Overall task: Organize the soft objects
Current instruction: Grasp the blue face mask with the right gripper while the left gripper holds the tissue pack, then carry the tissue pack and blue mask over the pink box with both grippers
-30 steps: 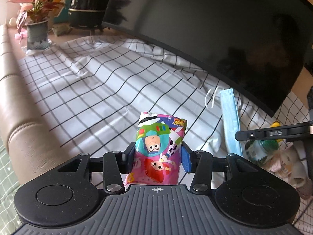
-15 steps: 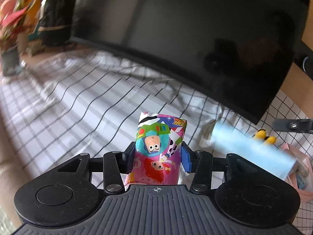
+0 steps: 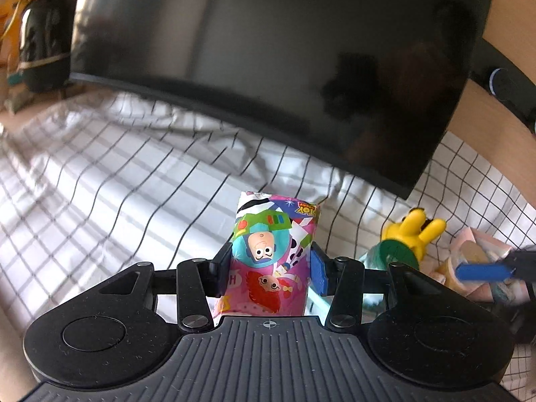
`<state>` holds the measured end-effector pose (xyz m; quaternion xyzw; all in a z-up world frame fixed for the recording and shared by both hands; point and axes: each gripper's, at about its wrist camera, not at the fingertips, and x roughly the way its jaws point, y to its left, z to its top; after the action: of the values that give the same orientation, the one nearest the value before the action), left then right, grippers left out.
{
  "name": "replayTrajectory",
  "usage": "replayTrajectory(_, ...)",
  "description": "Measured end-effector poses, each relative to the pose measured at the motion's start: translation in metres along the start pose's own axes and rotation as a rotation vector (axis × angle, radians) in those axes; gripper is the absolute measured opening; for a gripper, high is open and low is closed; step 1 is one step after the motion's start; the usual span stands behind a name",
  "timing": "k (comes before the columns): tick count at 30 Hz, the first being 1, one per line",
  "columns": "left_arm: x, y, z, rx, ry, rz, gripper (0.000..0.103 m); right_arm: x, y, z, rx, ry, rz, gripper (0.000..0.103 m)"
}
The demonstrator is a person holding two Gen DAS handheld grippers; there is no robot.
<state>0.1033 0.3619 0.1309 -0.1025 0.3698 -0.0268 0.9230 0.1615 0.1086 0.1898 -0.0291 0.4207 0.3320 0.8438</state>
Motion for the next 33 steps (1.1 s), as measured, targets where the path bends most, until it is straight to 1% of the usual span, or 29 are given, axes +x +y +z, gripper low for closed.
replayTrajectory(3, 0.001, 0.017, -0.01, -0.046, 0.022, 0.01, 0.051, 0.031, 0.01, -0.016, -0.022, 0.085, 0.025, 0.058)
replayTrajectory(8, -0.001, 0.051, -0.027, -0.112, 0.056, 0.046, 0.051, 0.075, 0.019, -0.033, 0.021, 0.185, 0.073, 0.058)
replayTrajectory(10, 0.0, 0.065, -0.034, -0.138, 0.072, 0.066, 0.051, 0.09, 0.021, -0.038, 0.016, 0.21, 0.064, 0.058)
replayTrajectory(15, 0.003, 0.09, -0.044, -0.195, 0.103, 0.093, 0.051, 0.116, 0.024, -0.047, -0.028, 0.248, 0.008, 0.057)
replayTrajectory(18, 0.006, 0.099, -0.048, -0.21, 0.12, 0.094, 0.051, 0.118, 0.036, -0.046, -0.111, 0.244, -0.027, 0.05)
replayTrajectory(20, 0.009, 0.099, -0.051, -0.214, 0.133, 0.091, 0.051, 0.118, 0.038, -0.044, -0.115, 0.236, -0.032, 0.041)
replayTrajectory(21, 0.01, 0.1, -0.052, -0.215, 0.139, 0.087, 0.051, 0.119, 0.038, -0.041, -0.112, 0.234, -0.038, 0.028)
replayTrajectory(22, 0.011, 0.1, -0.053, -0.214, 0.146, 0.083, 0.051, 0.121, 0.037, -0.038, -0.105, 0.237, -0.04, 0.006)
replayTrajectory(24, 0.012, 0.1, -0.054, -0.21, 0.157, 0.081, 0.051, 0.123, 0.034, -0.032, -0.064, 0.262, -0.02, 0.005)
replayTrajectory(25, 0.013, 0.1, -0.054, -0.208, 0.162, 0.081, 0.051, 0.123, 0.033, -0.028, -0.038, 0.255, -0.018, 0.005)
replayTrajectory(27, 0.013, 0.098, -0.052, -0.204, 0.159, 0.082, 0.051, 0.116, 0.031, -0.016, 0.013, 0.22, -0.015, 0.005)
replayTrajectory(29, 0.013, 0.096, -0.046, -0.2, 0.148, 0.085, 0.051, 0.103, 0.029, 0.0, 0.08, 0.174, 0.026, 0.005)
replayTrajectory(33, 0.014, 0.082, -0.025, -0.162, 0.12, 0.079, 0.051, 0.071, 0.023, 0.031, 0.154, 0.09, 0.058, 0.005)
